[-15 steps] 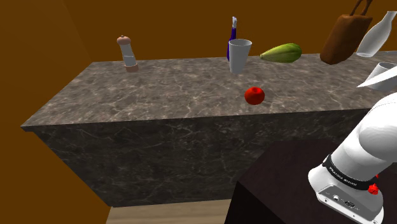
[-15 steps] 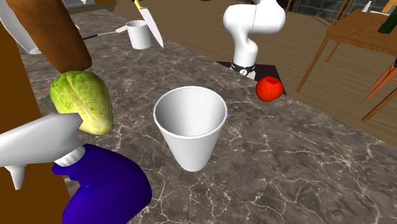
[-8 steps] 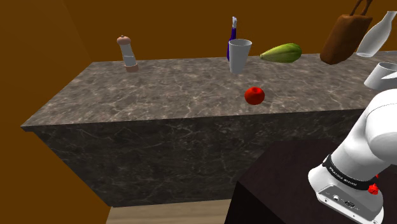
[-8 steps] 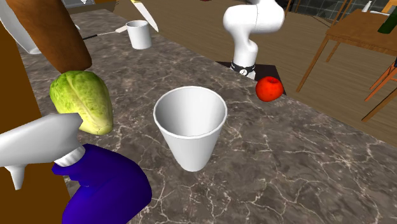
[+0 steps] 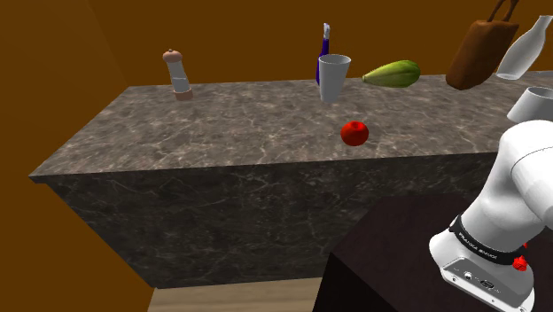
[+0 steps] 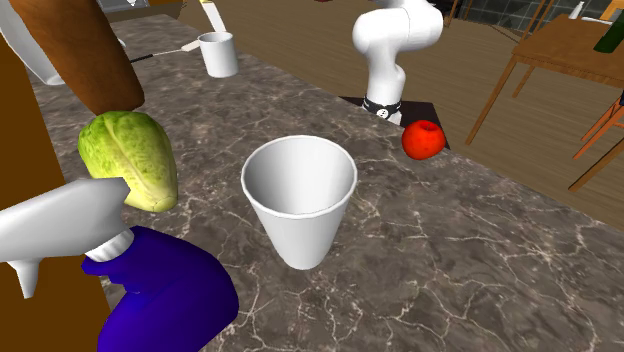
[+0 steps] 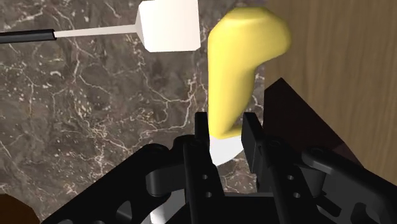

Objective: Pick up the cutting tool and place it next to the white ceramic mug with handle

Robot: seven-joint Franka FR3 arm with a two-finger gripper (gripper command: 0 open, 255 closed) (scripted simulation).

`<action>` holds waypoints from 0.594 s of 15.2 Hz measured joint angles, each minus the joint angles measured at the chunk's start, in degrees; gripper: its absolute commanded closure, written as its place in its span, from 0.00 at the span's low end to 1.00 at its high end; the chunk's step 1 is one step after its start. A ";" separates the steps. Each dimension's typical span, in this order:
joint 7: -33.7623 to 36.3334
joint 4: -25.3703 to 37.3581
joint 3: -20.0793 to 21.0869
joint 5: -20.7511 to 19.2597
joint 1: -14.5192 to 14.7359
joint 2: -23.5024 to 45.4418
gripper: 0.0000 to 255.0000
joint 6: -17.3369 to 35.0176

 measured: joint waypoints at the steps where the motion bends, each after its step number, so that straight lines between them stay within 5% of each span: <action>1: -0.16 -0.02 -0.38 -0.34 0.20 -0.39 1.00 0.35; 9: 1.02 -5.88 -0.87 -1.62 -2.10 -2.03 1.00 5.31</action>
